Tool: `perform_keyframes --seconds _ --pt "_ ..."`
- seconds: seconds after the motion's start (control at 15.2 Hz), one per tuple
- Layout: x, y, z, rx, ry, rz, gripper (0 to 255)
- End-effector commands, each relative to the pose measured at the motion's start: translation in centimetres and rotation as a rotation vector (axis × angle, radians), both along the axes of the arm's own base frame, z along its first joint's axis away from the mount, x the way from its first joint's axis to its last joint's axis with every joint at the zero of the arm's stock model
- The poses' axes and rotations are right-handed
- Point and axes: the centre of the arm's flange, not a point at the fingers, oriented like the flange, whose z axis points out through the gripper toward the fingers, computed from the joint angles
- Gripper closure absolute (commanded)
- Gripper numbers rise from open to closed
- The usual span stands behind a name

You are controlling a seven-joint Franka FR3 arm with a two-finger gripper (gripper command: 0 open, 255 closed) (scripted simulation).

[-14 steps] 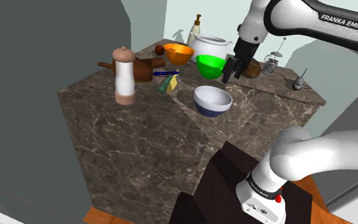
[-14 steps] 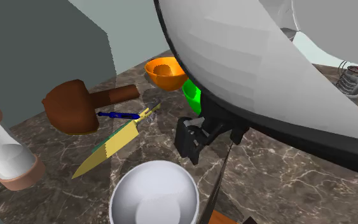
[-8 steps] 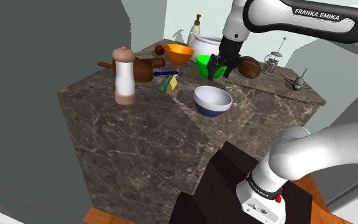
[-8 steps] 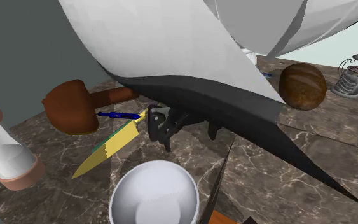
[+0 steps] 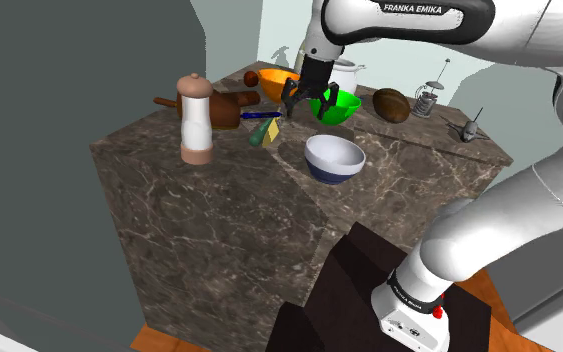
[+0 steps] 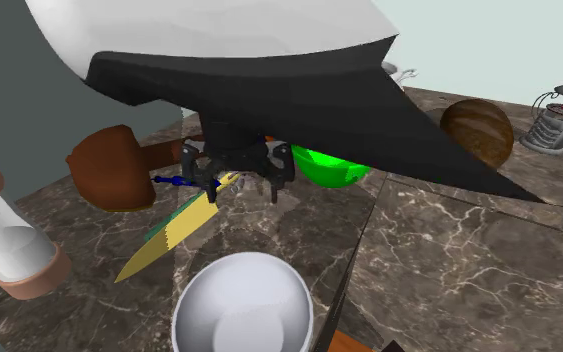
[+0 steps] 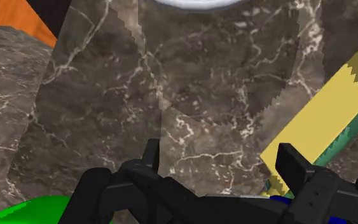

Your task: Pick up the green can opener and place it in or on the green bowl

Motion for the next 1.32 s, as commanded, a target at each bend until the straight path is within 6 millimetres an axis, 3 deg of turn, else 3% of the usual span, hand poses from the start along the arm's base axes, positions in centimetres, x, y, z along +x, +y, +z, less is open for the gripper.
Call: perform_keyframes --seconds 0.0,0.46,0.99,1.25 --pt "2.5 -0.2 -0.5 0.009 0.005 -0.087 0" --pt "11.8 -1.9 -2.3 0.038 0.023 -0.371 0" --pt "11.9 -2.0 -6.3 0.038 0.023 -0.373 0" --pt "11.9 -2.0 -6.3 0.038 0.023 -0.373 0"
